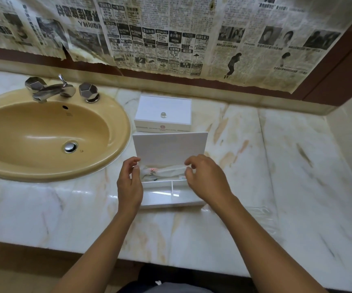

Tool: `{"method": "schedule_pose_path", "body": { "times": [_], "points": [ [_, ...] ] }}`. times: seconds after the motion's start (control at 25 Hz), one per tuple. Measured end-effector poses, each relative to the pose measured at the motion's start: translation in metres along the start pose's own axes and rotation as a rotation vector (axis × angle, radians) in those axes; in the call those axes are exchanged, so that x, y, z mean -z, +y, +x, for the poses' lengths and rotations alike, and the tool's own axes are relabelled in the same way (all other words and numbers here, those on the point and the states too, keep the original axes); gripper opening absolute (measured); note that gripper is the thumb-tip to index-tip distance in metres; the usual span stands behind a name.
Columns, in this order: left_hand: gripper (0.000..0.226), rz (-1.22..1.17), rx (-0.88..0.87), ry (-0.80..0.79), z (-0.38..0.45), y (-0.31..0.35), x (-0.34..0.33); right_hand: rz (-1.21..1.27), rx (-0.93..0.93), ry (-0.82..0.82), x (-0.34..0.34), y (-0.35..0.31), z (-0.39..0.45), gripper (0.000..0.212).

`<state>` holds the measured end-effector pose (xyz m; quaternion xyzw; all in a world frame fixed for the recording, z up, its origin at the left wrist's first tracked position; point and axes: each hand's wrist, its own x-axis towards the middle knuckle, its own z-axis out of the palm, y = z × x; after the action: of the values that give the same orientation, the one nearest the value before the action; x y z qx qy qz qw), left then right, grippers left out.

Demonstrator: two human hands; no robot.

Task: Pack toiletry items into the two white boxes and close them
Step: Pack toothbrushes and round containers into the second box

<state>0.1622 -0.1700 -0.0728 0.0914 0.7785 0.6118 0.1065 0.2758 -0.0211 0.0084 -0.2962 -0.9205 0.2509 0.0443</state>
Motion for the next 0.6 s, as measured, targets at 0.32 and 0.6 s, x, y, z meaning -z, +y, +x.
{"method": "schedule_pose_path", "body": {
  "times": [0.32, 0.6],
  "points": [
    [0.023, 0.006, -0.033, 0.007, 0.001, -0.003, -0.001, -0.163, -0.213, -0.197, 0.005, 0.061, -0.031, 0.045],
    [0.022, 0.013, -0.048, 0.005, 0.002, -0.004, -0.001, -0.159, -0.239, -0.254, -0.007, 0.073, -0.035, 0.047]
  ]
}}
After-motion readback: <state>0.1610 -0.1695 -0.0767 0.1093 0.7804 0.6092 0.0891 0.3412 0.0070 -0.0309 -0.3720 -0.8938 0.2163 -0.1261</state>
